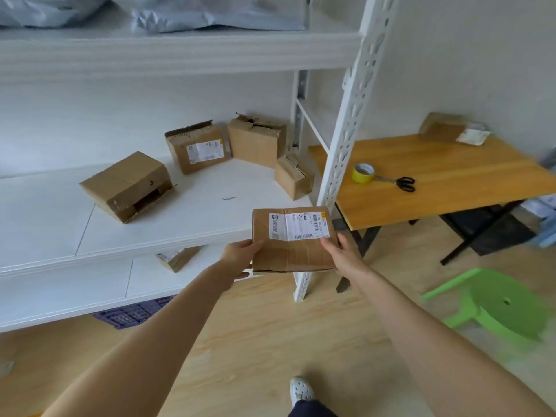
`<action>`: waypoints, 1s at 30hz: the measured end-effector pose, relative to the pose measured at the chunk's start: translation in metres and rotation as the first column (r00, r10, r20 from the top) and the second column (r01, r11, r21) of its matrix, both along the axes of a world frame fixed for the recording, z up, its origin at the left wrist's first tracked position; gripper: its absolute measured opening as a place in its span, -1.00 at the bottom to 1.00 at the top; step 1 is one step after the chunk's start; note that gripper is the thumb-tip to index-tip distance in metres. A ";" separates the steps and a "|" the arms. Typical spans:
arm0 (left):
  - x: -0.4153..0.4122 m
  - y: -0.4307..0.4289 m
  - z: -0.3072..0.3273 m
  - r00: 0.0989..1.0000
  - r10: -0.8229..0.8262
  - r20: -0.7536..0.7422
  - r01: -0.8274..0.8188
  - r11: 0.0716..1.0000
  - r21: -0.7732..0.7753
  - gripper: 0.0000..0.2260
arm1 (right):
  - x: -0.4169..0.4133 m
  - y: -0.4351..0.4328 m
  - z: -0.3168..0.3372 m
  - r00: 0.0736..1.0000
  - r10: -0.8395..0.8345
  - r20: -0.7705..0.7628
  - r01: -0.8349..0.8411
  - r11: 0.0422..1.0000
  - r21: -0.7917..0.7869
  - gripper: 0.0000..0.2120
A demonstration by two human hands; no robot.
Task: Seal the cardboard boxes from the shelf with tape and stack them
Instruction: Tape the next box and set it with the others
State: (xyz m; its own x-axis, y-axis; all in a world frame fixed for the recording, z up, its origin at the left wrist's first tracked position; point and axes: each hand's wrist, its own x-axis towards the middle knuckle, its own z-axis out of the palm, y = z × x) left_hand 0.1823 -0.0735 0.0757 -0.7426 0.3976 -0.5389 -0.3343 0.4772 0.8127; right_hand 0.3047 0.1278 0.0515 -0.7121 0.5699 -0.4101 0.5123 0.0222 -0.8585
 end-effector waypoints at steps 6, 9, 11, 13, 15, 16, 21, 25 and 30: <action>0.027 0.073 0.010 0.985 -0.169 -0.023 0.169 0.986 0.002 -0.84 | 0.060 0.045 0.012 0.986 -0.165 -0.020 0.165 0.986 -0.010 -0.52; 0.033 0.122 0.010 0.974 -0.222 -0.042 0.223 0.975 0.010 -0.80 | 0.078 0.080 0.020 0.973 -0.229 -0.033 0.229 0.973 0.007 -0.48; 0.036 0.156 0.009 0.970 -0.238 -0.052 0.240 0.971 0.020 -0.76 | 0.085 0.108 0.022 0.963 -0.267 -0.032 0.268 0.963 0.010 -0.47; 0.039 0.192 0.007 0.969 -0.242 -0.055 0.244 0.969 0.026 -0.76 | 0.088 0.138 0.022 0.952 -0.303 -0.044 0.304 0.953 0.001 -0.50; 0.041 0.227 0.006 0.970 -0.236 -0.053 0.237 0.971 0.020 -0.75 | 0.089 0.171 0.021 0.946 -0.318 -0.063 0.318 0.948 -0.005 -0.56; 0.041 0.245 0.005 0.971 -0.232 -0.056 0.233 0.972 0.014 -0.76 | 0.088 0.189 0.020 0.944 -0.321 -0.073 0.321 0.947 -0.007 -0.60; 0.032 0.333 0.003 0.980 -0.187 -0.062 0.187 0.982 -0.006 -0.72 | 0.073 0.284 0.018 0.950 -0.298 -0.092 0.296 0.955 -0.032 -0.62; 0.024 0.393 0.004 0.990 -0.130 -0.045 0.129 0.991 -0.035 -0.68 | 0.056 0.351 0.013 0.962 -0.265 -0.069 0.261 0.963 -0.066 -0.58; 0.005 0.463 -0.001 0.995 -0.097 -0.038 0.095 0.995 -0.038 -0.71 | 0.023 0.430 0.000 0.963 -0.259 -0.070 0.254 0.964 -0.080 -0.55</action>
State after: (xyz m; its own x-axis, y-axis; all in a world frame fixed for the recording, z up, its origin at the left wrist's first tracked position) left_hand 0.1873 0.3891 0.0752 -0.7232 0.4488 -0.5249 -0.2530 0.5351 0.8060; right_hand 0.3279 0.5579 0.0511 -0.5774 0.7098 -0.4033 0.4232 -0.1623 -0.8914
